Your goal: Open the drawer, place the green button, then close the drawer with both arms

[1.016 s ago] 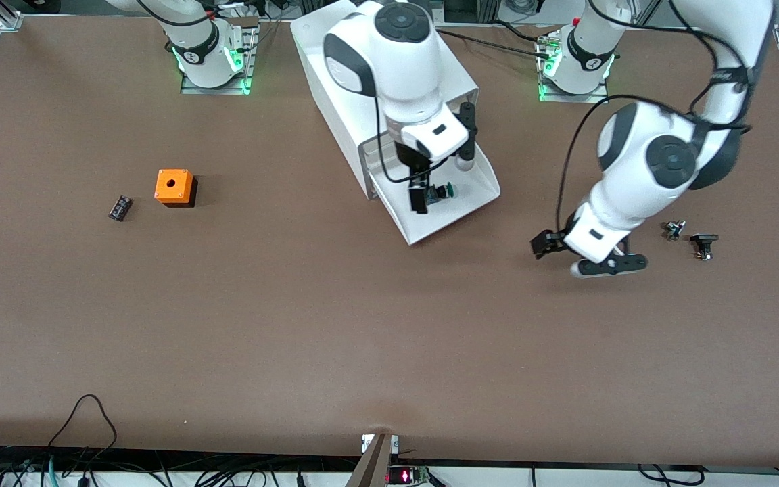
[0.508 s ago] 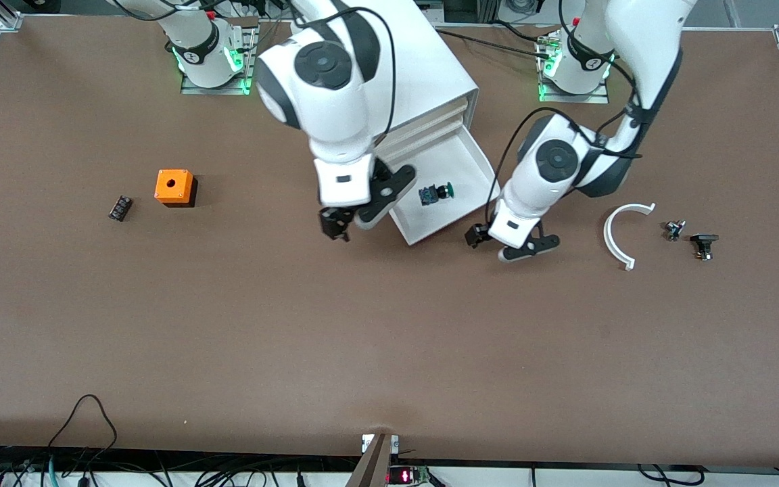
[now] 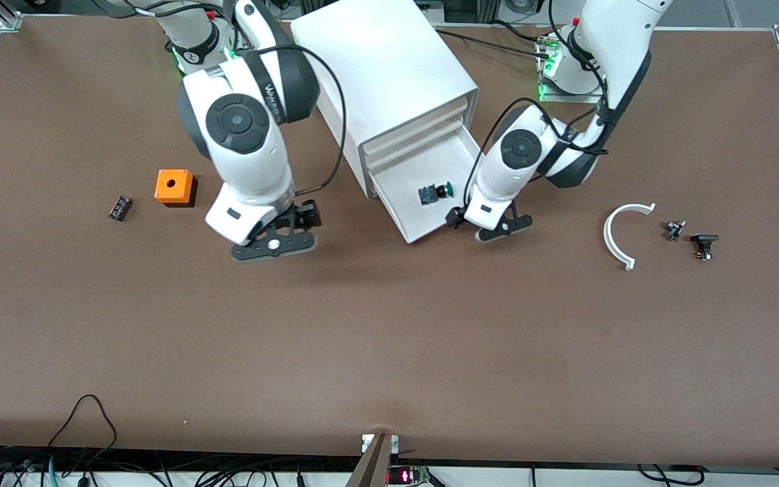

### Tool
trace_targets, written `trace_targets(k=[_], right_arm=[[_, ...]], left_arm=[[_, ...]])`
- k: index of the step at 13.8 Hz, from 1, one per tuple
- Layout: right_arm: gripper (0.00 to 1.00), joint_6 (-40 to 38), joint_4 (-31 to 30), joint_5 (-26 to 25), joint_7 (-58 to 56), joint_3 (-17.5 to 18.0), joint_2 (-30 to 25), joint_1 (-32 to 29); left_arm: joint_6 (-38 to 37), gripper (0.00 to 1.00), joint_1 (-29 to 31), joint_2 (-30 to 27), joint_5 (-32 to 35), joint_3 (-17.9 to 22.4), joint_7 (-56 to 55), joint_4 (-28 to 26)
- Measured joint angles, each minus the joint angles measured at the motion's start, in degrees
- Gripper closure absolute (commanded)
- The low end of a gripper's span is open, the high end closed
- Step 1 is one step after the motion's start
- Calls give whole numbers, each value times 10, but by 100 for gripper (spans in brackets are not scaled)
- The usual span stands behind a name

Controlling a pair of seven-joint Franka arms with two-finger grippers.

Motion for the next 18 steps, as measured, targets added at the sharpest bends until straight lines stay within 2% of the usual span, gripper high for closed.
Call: trace_targets(k=[2,4,6,7,9,11,16,18], right_arm=[[0,-21,0,1,13,-16,-19,-17],[0,-45,-1,6,12,-7,-47,-72],[0,-71,-3,10,8,35,-74,-156],[0,-82,-5,10,3,60,-84,-198],[0,-89,-17,11,-20,99,-99,-270],[0,-86,-38,11,-55,112,-112,-312],[0,-70,-85,11,-141,112,-140,-327],[0,-66,-114,11,-150,102,-155,-328]], left_arm=[[-10,0,-1,-12,0,-45,-66,-18],[-31,0,-6,-31,1,-93,-122,-29],[-53,0,-8,-50,1,-128,-144,-34],[-59,0,-7,-58,1,-131,-147,-35],[-61,0,7,-65,1,-130,-148,-35],[-59,0,42,-73,1,-119,-136,-24],[-61,0,115,-122,1,-25,124,22],[-90,0,124,-156,1,8,215,38]])
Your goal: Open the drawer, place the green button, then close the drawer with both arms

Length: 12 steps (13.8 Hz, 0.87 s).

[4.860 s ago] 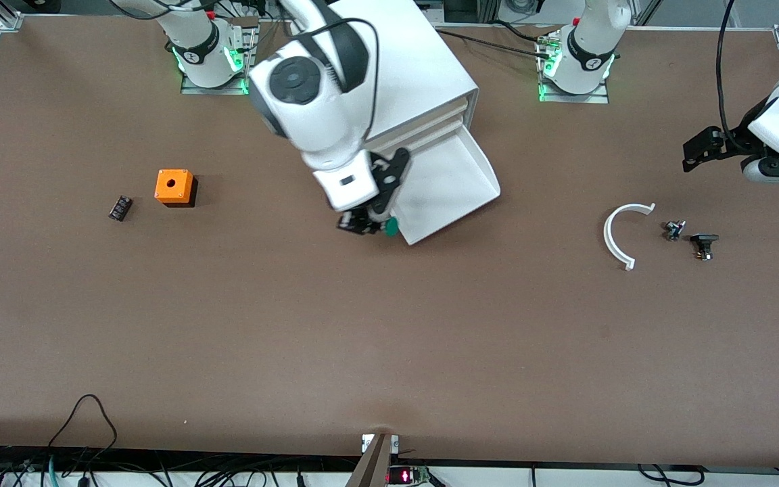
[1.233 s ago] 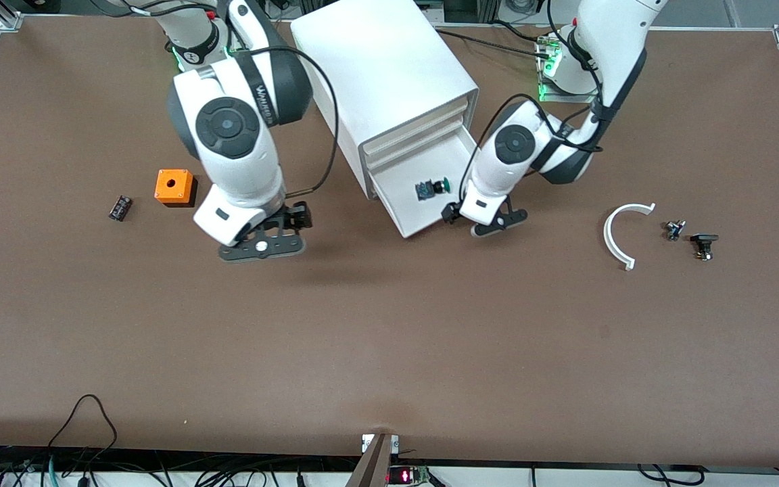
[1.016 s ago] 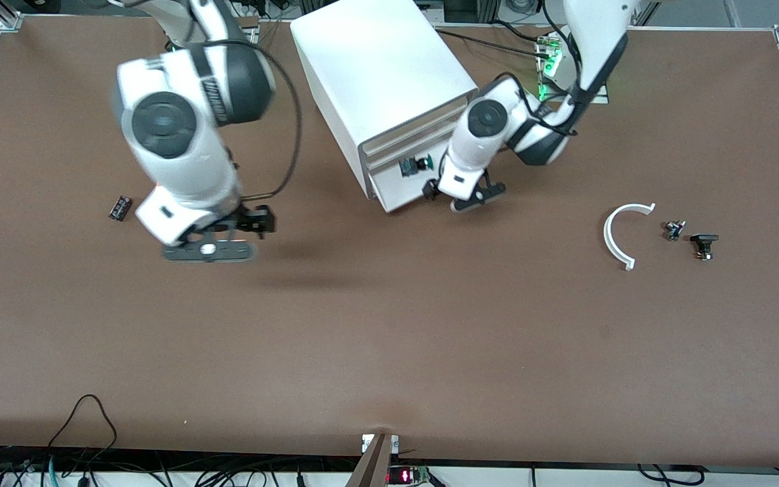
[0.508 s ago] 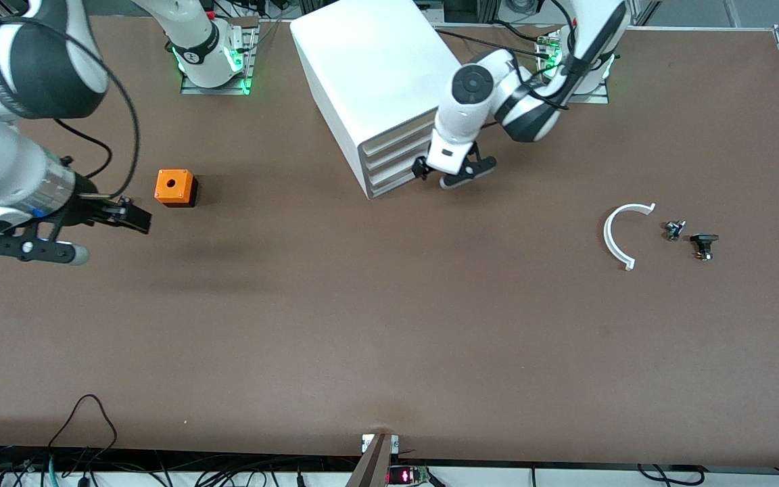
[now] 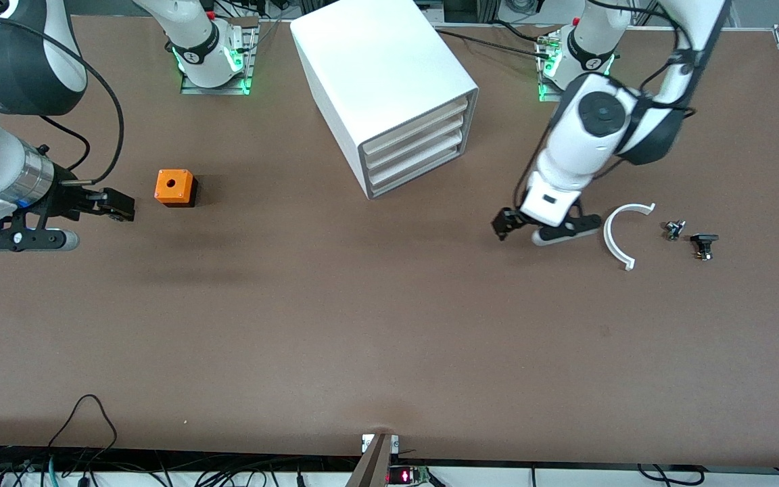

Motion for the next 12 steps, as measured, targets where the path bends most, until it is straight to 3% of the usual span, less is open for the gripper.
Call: trace_targets(k=[4,8,10,12], right_arm=[[0,50,-101,0,-13,-32,-78,-3],[0,57,-114,0,-56,-38,-110,-4],[0,57,-108,0,-58,-43,-112,-4],[0,56,-105,0,-58,-43,-112,-3]], left_arm=[[-163,0,0,-111,-21,88,171,14],[-323,0,-1,-197,-30,194,361,46],[-388,0,1,-202,-30,214,406,87],[-406,0,1,-199,-30,209,413,106]])
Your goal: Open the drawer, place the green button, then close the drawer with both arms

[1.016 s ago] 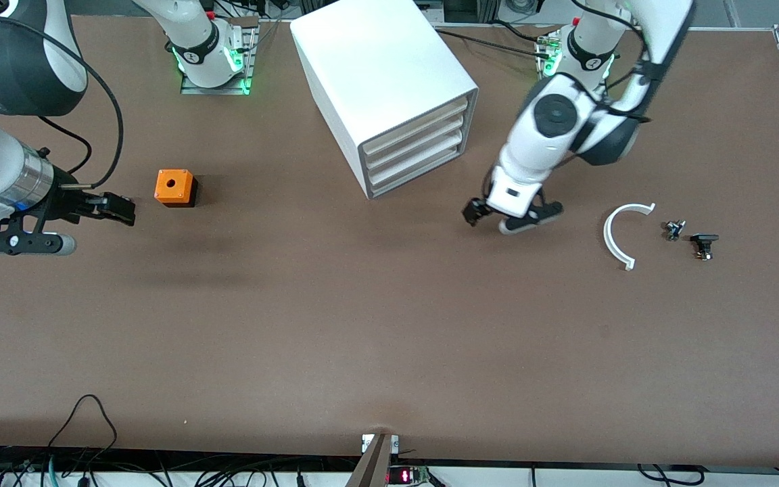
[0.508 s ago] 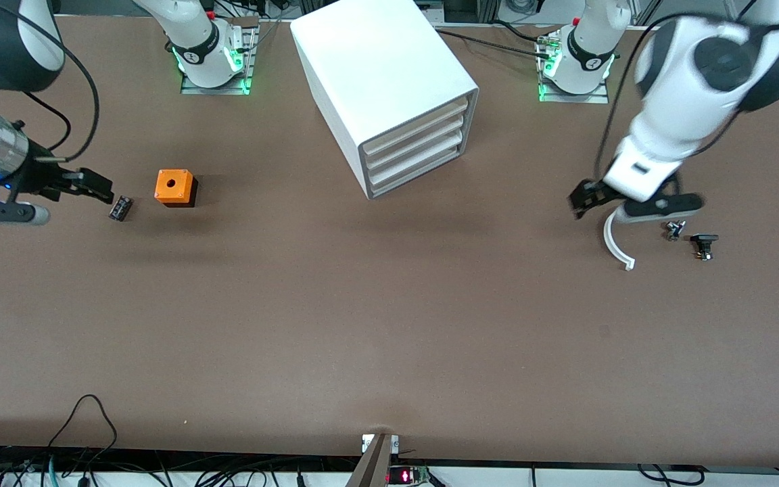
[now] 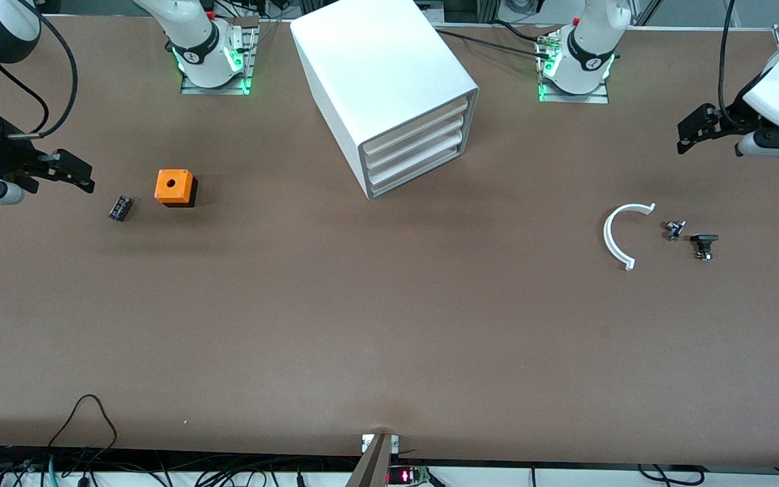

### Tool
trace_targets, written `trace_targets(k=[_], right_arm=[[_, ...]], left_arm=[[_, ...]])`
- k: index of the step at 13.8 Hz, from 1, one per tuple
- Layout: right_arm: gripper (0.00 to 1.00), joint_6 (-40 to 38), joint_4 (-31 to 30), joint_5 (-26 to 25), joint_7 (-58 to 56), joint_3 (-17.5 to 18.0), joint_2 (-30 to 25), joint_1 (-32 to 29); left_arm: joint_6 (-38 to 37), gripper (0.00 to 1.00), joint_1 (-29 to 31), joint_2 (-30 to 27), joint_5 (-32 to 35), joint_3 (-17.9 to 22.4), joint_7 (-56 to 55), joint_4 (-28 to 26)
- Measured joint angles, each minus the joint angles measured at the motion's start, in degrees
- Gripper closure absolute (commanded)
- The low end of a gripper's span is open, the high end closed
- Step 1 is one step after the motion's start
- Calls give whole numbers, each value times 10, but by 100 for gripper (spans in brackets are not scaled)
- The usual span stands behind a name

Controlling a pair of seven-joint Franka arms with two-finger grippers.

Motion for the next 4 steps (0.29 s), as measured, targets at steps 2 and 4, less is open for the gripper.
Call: trace_targets(k=[2,4], right_arm=[[0,-9,3,0,0,0,0,0],[0,-14,6,0,0,0,0,0]], left_arm=[[-1,0,-1,8,0,-6,0,1],[-1,0,0,17,0,-5,0,1]])
